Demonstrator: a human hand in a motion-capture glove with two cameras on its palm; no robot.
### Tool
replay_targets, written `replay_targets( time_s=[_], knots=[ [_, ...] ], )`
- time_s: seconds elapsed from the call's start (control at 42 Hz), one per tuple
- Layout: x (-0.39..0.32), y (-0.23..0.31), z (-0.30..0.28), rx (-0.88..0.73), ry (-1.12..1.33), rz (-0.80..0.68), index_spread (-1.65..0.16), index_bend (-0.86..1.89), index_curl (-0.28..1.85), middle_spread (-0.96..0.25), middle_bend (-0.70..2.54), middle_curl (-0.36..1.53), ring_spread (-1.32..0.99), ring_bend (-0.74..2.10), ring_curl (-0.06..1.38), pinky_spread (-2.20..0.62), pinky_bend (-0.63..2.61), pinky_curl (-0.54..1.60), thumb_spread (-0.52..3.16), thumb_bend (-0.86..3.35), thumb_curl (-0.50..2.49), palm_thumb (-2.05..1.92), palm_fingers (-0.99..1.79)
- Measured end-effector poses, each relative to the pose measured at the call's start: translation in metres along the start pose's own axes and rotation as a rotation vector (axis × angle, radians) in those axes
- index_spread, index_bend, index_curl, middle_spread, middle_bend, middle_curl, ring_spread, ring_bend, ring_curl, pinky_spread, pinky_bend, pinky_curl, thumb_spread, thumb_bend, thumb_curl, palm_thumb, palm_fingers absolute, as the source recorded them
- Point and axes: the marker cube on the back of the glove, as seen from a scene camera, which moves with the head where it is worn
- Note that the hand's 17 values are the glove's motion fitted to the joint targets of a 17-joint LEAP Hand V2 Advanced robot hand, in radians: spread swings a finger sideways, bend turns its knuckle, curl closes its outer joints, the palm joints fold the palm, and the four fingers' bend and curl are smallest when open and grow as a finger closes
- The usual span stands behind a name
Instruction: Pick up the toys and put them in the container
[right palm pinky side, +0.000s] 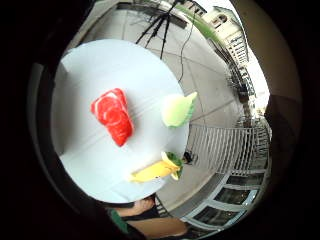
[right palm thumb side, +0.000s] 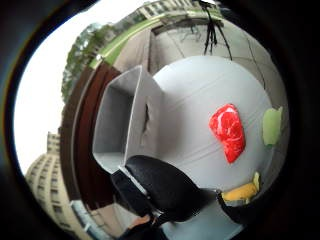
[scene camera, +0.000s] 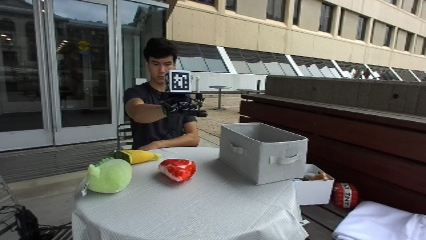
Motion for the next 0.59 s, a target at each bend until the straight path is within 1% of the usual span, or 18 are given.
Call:
replay_targets(
  time_s=[0.048,0.143,0.238,0.285,0.452,0.476,0.547,0.595],
  knots=[
    [0.006,-0.002,0.010,-0.008,-0.003,0.025,-0.22,0.15,0.30,-0.10,0.20,0.33,-0.31,0.19,0.23,-0.12,0.50,0.33,0.95,-0.11,0.06,-0.15,-0.04],
    [0.012,-0.004,0.032,-0.049,-0.004,0.127,-0.22,0.15,0.31,-0.10,0.19,0.34,-0.31,0.19,0.24,-0.10,0.52,0.33,0.92,-0.10,0.07,-0.15,-0.04],
    [0.023,-0.001,0.057,-0.069,0.001,0.055,-0.21,0.14,0.30,-0.10,0.19,0.35,-0.31,0.19,0.24,-0.08,0.54,0.34,0.91,-0.10,0.09,-0.14,-0.05],
    [0.026,0.001,0.069,-0.086,-0.001,0.071,-0.21,0.14,0.30,-0.10,0.20,0.35,-0.31,0.19,0.25,-0.07,0.54,0.34,0.90,-0.10,0.09,-0.14,-0.05],
    [0.030,-0.014,0.109,-0.035,0.012,0.296,-0.21,0.12,0.29,-0.10,0.20,0.36,-0.32,0.20,0.26,-0.06,0.57,0.36,0.89,-0.10,0.11,-0.13,-0.06],
    [0.031,-0.013,0.113,-0.044,0.014,0.287,-0.21,0.10,0.29,-0.09,0.20,0.37,-0.31,0.20,0.26,-0.06,0.58,0.36,0.89,-0.10,0.12,-0.13,-0.06],
    [0.036,-0.006,0.127,-0.080,0.016,0.187,-0.21,0.10,0.28,-0.09,0.21,0.37,-0.31,0.20,0.27,-0.05,0.60,0.36,0.89,-0.09,0.12,-0.13,-0.06],
    [0.038,-0.006,0.139,-0.077,0.016,0.173,-0.21,0.05,0.26,-0.09,0.22,0.38,-0.31,0.22,0.28,-0.05,0.62,0.37,0.89,-0.09,0.13,-0.11,-0.08]
  ],
)
